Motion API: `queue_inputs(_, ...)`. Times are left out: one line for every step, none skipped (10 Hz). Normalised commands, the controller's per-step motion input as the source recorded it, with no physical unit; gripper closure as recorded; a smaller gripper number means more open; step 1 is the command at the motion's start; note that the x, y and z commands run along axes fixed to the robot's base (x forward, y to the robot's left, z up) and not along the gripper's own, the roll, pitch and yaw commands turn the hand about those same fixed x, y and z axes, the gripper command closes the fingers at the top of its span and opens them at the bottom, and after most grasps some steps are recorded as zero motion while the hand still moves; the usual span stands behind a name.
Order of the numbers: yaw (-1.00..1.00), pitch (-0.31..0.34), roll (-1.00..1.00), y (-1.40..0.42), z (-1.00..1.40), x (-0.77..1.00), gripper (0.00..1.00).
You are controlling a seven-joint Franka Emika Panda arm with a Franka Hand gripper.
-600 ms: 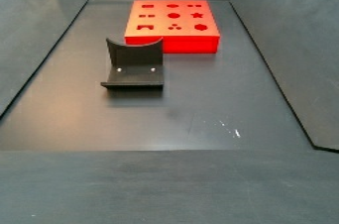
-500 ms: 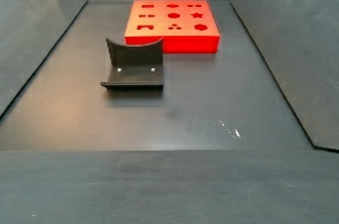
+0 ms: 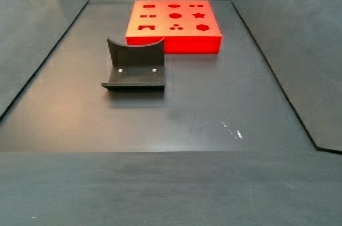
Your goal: Insert the hexagon object.
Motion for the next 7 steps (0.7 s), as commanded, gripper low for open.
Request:
queue_inputs(-0.08,-0.236,-0.01,0.7,-0.66,-0.29,1.0)
queue_inputs(-0.09,-0.281,-0.02,0.6,-0.56,-0.34,1.0)
queue_inputs(-0.06,-0.306,-0.01,0.41,-0.4,-0.31,1.0)
queue_inputs(-0.1,-0.33,-0.03,0.43,-0.48,-0.36,1.0)
queue_inputs(-0.09,-0.351,-0.1,0.31,-0.45,-0.33,1.0)
queue_inputs(0.0,-0.131,-0.08,0.08,0.0,-0.1,1.0)
queue_inputs(0.0,-0.113,-0.08,0.07,-0.07,-0.03,1.0)
